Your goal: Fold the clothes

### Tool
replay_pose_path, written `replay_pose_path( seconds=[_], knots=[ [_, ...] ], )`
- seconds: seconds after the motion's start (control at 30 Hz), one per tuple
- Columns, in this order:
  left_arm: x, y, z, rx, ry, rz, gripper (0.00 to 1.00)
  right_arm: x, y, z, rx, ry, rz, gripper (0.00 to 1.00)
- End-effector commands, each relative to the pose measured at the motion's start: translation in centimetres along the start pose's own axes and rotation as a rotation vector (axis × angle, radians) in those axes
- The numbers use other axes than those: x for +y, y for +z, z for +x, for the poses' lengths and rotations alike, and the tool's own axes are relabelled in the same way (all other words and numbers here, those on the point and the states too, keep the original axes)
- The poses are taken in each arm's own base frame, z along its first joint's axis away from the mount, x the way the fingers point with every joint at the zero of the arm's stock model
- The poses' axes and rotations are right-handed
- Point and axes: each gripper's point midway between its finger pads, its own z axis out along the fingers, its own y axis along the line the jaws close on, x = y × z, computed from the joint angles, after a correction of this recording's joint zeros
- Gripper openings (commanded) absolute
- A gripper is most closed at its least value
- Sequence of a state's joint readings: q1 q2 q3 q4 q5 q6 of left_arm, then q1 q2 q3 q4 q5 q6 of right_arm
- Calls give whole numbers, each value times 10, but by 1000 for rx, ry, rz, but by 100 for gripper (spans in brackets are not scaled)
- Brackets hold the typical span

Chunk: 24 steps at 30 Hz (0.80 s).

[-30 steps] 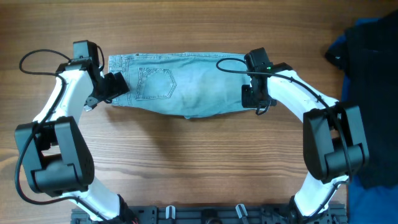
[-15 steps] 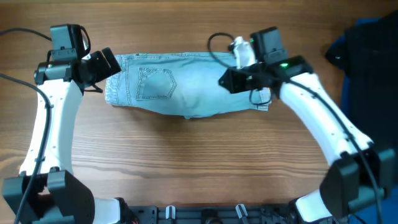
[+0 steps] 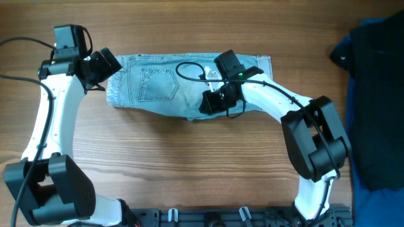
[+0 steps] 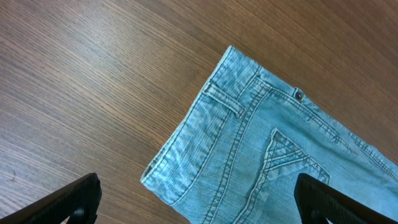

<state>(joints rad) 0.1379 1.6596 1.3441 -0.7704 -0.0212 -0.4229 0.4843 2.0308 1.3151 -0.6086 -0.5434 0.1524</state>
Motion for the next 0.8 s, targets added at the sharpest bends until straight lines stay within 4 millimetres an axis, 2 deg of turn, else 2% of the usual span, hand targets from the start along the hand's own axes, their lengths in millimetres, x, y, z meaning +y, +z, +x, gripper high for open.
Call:
replay_pose_path(
  seconds=[0.0,0.07,0.17,0.2,0.33,0.4,0.43,0.5,0.57,0.63,0.7,0.77],
  knots=[
    [2,4,0,8,-16,-7,100,2,3,16,64,40,-18,9],
    [3,4,0,9,-16,-7,100,-2,10,21,90,56,-14,8],
    [3,4,1,11,-12,-8,100,2,3,12,72,46,-27,5],
    [3,4,1,11,-12,-8,100,11,-9,2,52,39,-44,5],
    [3,4,1,12,-12,-8,100,81,-108,-83,-219,-104,-103,6],
    [3,4,1,11,-13,-8,100,98,-128,-111,-325,-99,-132,5],
    [3,4,1,11,-13,-8,100,99,-132,-127,-391,-100,-129,6],
    [3,4,1,12,-13,-8,100,86,-132,-152,-498,-60,-60,5],
    [3,4,1,11,-13,-8,100,77,-116,-174,-565,-67,-28,6],
    [3,4,1,11,-12,-8,100,69,-90,-184,-570,-60,-36,6],
    [3,4,1,11,-13,-8,100,50,-64,-191,-569,-37,0,6],
    [3,4,1,11,-12,-8,100,23,-28,-191,-541,2,33,6]
  ],
)
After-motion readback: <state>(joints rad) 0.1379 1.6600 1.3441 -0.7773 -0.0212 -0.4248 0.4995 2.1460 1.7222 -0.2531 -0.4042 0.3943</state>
